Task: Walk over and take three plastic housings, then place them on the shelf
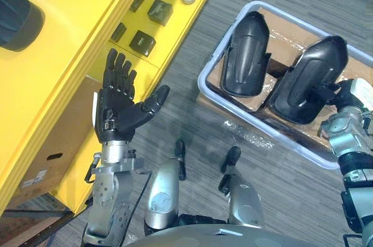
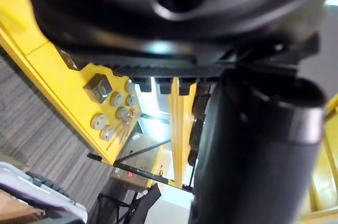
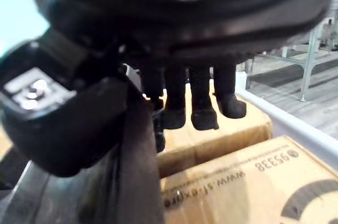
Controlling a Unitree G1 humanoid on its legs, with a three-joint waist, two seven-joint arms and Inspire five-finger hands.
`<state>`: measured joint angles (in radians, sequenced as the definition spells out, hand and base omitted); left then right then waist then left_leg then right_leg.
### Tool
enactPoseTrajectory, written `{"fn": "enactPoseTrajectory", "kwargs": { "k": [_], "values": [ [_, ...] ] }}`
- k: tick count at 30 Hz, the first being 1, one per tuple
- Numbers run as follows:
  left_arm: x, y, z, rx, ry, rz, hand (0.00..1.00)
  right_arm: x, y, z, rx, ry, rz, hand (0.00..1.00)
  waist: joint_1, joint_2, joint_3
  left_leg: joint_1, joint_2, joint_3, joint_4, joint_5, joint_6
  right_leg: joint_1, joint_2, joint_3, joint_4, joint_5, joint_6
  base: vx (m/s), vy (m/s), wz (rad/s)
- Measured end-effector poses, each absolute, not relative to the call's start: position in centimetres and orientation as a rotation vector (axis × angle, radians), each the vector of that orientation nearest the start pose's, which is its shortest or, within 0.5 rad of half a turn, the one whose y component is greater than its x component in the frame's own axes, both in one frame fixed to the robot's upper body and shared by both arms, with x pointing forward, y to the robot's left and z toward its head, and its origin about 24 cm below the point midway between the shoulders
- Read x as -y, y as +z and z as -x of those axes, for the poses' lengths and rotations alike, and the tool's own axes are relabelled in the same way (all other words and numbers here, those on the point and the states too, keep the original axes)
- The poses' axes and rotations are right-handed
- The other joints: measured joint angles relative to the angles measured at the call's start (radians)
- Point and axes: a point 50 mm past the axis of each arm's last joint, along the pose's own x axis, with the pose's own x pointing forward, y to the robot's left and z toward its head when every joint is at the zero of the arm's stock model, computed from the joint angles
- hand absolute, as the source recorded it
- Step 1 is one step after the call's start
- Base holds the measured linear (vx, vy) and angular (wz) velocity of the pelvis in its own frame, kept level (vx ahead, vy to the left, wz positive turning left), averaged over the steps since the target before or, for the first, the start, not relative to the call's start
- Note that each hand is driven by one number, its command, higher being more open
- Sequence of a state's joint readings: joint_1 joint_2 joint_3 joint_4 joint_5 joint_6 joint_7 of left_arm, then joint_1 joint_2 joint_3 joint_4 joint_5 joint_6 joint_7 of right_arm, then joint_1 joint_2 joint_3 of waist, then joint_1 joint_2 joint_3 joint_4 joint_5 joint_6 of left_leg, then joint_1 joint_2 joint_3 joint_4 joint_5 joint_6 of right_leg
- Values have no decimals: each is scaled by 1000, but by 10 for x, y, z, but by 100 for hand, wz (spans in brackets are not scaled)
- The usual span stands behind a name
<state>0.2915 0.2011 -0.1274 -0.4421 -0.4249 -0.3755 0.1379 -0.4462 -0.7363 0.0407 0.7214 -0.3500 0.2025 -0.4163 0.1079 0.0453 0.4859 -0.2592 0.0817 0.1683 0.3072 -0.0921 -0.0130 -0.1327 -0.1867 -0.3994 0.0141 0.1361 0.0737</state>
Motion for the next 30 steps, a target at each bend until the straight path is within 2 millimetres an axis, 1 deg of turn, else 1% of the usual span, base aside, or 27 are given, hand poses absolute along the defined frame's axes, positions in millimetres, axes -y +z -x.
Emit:
{"fn": "enactPoseTrajectory", "kwargs": {
  "k": [3, 5, 6, 7, 9, 10, 12, 13, 14, 18, 19, 23, 26, 28, 30],
  "values": [
    [-172, 114, -186, 479, 19, 319, 100, 364, 98, -294, -222, -706, 1100, 0, -5, -10, -3, 30, 2, 15, -6, -4, -5, 19, 0, 13, -2, 0, 0, -16, 20, -12],
    [-168, 112, -190, 434, -66, 409, 100, 362, 102, -291, -163, -727, 1095, 0, -12, -16, -11, 43, 2, 21, -8, -7, -6, 33, 1, 16, -13, 2, 4, -20, 18, -9],
    [-166, 109, -190, 407, -84, 436, 100, 361, 103, -290, -146, -726, 1096, 0, -16, -19, -20, 43, 2, 22, -9, -7, -6, 34, 2, 17, -18, 4, 7, -12, 18, -7],
    [-162, 104, -192, 347, -113, 484, 100, 357, 106, -291, -112, -726, 1093, 0, -27, -26, -34, 44, 2, 26, -10, -9, -6, 37, 3, 18, -24, 5, 8, 5, 14, -8],
    [-154, 90, -196, 237, -150, 489, 100, 349, 107, -293, -75, -717, 1068, 0, -35, -43, -60, 60, 10, 44, -8, -16, -9, 49, 10, 32, -35, 8, 13, 13, 9, -19],
    [-151, 87, -197, 210, -164, 487, 100, 347, 107, -294, -69, -713, 1063, 0, -34, -46, -71, 62, 15, 48, -2, -22, -11, 50, 13, 36, -35, 9, 13, 19, 9, -26],
    [-142, 71, -201, 98, -230, 471, 100, 343, 108, -294, -38, -706, 1073, 0, -35, -51, -106, 77, 28, 61, 9, -37, -16, 59, 20, 47, -40, 9, 13, 24, 13, -24],
    [-140, 68, -203, 79, -242, 464, 100, 342, 109, -295, -27, -710, 1076, 0, -35, -50, -109, 82, 31, 64, 12, -40, -17, 65, 22, 50, -42, 9, 13, 9, -12, -20],
    [-138, 63, -207, 40, -273, 438, 100, 339, 110, -295, -11, -713, 1082, 0, -37, -50, -126, 84, 38, 70, 21, -48, -20, 71, 32, 55, -50, 9, 12, -2, -31, -16],
    [-140, 50, -227, -47, -324, 320, 100, 325, 105, -300, 20, -668, 1078, 0, -61, -50, -173, 95, 49, 86, 26, -56, -25, 74, 38, 78, -60, 15, 6, -11, -7, -19],
    [-143, 49, -239, -64, -321, 260, 100, 319, 102, -302, 28, -639, 1095, 0, -67, -50, -179, 98, 53, 92, 31, -58, -25, 80, 44, 84, -71, 24, 1, -19, -20, -16],
    [-150, 50, -262, -72, -291, 177, 100, 309, 98, -305, 53, -593, 1108, 0, -86, -50, -180, 100, 64, 101, 40, -59, -27, 80, 51, 93, -73, 30, -7, -51, -20, -11],
    [-150, 58, -274, -56, -304, 169, 100, 302, 100, -308, 90, -575, 1093, 0, -88, -50, -180, 101, 70, 114, 40, -60, -28, 79, 62, 109, -91, 44, -11, -58, -28, -16],
    [-145, 67, -281, -47, -348, 213, 100, 298, 102, -309, 118, -556, 1118, 0, -90, -50, -181, 101, 72, 114, 41, -59, -29, 78, 66, 112, -91, 44, -12, -51, -30, -5],
    [-137, 75, -288, -64, -416, 314, 100, 292, 108, -311, 166, -540, 1109, 0, -95, -51, -181, 101, 72, 120, 42, -58, -31, 72, 67, 117, -91, 46, -13, -31, 5, -8]
  ]
}}
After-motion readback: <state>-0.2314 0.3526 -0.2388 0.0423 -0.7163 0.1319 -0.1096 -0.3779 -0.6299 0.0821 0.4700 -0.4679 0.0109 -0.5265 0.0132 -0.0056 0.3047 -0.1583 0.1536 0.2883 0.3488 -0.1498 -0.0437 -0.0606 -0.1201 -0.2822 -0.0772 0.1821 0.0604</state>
